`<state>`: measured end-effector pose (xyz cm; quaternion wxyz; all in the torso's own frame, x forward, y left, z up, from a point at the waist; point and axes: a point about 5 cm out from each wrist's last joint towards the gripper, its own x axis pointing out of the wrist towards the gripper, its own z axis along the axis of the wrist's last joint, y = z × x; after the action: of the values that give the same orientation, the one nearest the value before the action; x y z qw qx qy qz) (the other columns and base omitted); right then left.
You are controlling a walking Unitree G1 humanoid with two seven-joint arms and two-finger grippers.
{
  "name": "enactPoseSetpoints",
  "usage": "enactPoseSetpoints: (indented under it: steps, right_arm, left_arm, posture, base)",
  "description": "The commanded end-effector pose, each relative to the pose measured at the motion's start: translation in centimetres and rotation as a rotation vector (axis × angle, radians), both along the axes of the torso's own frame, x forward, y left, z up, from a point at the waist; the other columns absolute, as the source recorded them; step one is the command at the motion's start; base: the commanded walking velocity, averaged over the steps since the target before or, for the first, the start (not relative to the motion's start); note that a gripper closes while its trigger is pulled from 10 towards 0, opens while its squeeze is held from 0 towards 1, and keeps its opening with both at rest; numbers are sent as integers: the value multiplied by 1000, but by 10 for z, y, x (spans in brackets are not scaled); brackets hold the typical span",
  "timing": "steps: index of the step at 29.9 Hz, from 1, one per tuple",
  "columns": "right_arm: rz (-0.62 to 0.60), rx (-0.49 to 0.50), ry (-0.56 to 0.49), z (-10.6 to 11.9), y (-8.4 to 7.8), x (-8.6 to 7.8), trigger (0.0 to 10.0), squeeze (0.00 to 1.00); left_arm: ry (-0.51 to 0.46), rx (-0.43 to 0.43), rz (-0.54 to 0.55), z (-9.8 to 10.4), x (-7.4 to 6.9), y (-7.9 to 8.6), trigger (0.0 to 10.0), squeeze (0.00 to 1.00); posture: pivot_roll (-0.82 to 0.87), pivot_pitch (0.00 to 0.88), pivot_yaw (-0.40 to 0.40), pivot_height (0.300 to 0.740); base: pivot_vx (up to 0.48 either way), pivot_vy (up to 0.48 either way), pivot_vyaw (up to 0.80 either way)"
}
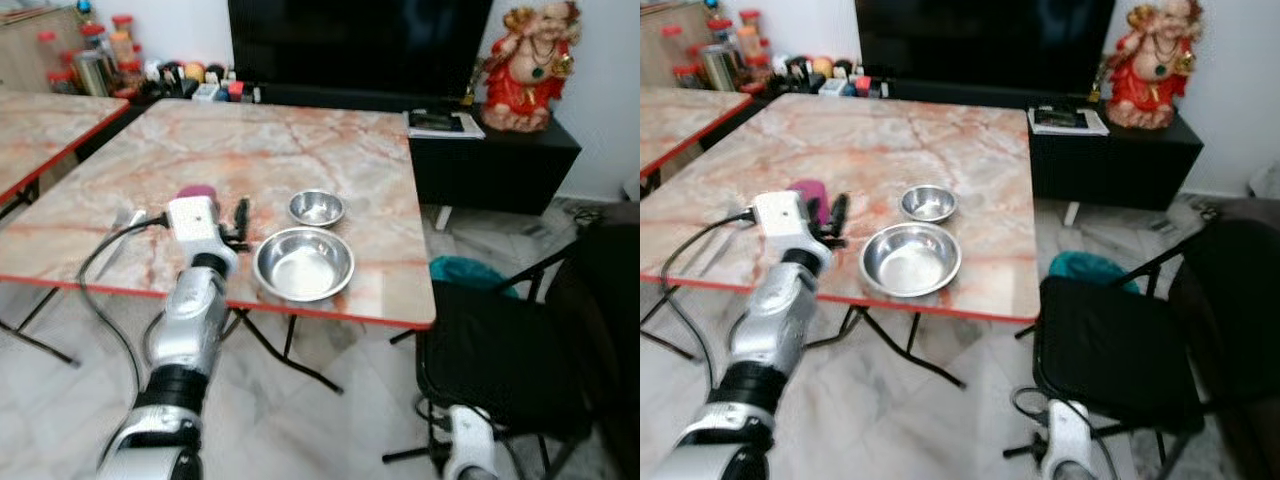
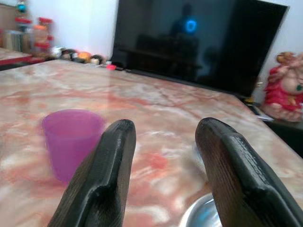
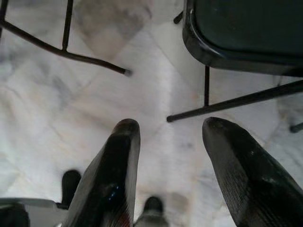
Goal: Setting the table
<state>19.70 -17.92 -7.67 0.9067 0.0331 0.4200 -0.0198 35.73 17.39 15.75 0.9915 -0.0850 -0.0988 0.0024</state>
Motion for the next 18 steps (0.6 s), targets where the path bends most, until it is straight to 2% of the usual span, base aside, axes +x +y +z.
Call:
enactPoseSetpoints:
  steps: [1,7,15,18]
  right_arm:
    - [-20,-23,15,-2,-11,-6,10000,0]
    - [-15,-19,19,-2,-9,-7,10000,0]
    - [13,-12,38,-5,-8,-11,10000,0]
    - [24,-17,46,-6,-9,-13,10000,0]
  left_arm:
    - [-15,0,-45,3,2,-16,10000,0]
    - [-9,8,-55,2,0,-17,10000,0]
    - [27,53,-6,-6,-5,-2,10000,0]
    - [70,10,-1,-7,-4,6,10000,0]
  posture:
    - [-13,0,-58,740]
    - [-14,0,-57,740]
    - [-20,0,-52,740]
    - [-22,0,-53,740]
  base:
    - [315,0,0]
    - [315,0,0]
    - [0,0,0]
    - [0,0,0]
